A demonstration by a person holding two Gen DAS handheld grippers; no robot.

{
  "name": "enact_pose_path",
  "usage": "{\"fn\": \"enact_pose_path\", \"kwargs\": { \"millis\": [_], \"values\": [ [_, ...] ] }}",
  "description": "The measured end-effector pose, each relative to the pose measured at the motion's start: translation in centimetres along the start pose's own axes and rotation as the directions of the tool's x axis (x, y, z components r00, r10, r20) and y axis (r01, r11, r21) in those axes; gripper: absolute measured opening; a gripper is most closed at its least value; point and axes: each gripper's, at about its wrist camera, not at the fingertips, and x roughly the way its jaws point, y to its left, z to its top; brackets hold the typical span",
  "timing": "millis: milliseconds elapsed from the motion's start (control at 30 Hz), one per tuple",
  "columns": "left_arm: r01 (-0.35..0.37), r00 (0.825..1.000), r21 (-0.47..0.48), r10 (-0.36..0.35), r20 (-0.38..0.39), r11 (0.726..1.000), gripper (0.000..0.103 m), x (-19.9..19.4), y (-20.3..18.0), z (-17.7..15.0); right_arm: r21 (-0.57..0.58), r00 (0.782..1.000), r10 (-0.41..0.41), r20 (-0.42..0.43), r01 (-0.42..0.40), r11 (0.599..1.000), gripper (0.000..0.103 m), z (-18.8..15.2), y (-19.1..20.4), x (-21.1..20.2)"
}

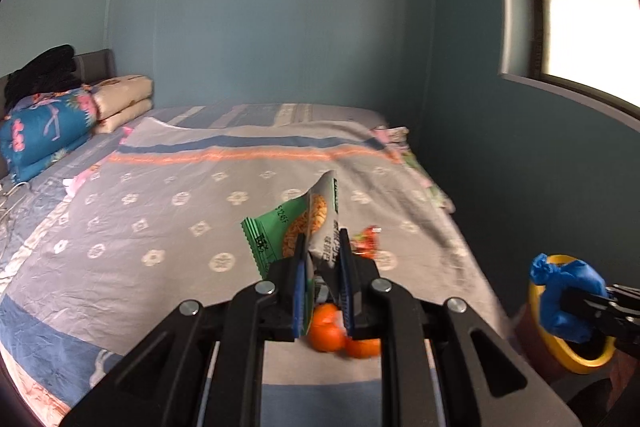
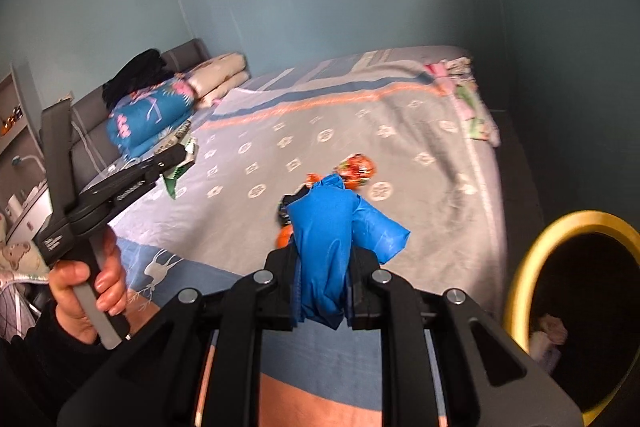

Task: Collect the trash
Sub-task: 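Carry the green wrapper and blue glove over to the yellow-rimmed bin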

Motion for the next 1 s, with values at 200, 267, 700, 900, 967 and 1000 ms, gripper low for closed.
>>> {"fn": "enact_pose_path", "kwargs": {
  "millis": [200,267,700,900,967,1000],
  "values": [
    [0.066,0.998,0.026,-0.066,0.007,0.997,0.013,-1.9,-4.7,0.2,0.059,0.997,-0.056,0.048,0.053,0.997,0.015,-0.5,-4.1,-4.4],
    [0.092,0.996,0.046,-0.092,0.015,0.995,0.014,-2.5,-6.2,0.2,0.076,0.994,-0.083,0.070,0.078,0.994,0.015,-0.6,-5.5,-5.9],
    [0.195,0.977,0.219,-0.208,0.038,0.956,0.014,-4.1,-15.6,0.2,0.151,0.969,-0.200,0.144,0.178,0.972,0.016,-1.4,-11.5,-12.0],
    [0.254,0.964,0.266,-0.266,0.007,0.930,0.014,-2.9,-19.7,-0.1,0.196,0.961,-0.240,0.138,0.211,0.957,0.016,-1.9,-14.4,-13.2],
    [0.276,0.958,0.275,-0.285,-0.005,0.921,0.014,-2.3,-21.2,-0.2,0.206,0.957,-0.257,0.133,0.227,0.952,0.016,-1.9,-15.2,-13.3],
    [0.286,0.956,0.279,-0.294,-0.014,0.917,0.014,-2.0,-22.0,-0.3,0.215,0.955,-0.267,0.130,0.236,0.948,0.016,-2.0,-15.8,-13.4]
  ]
}}
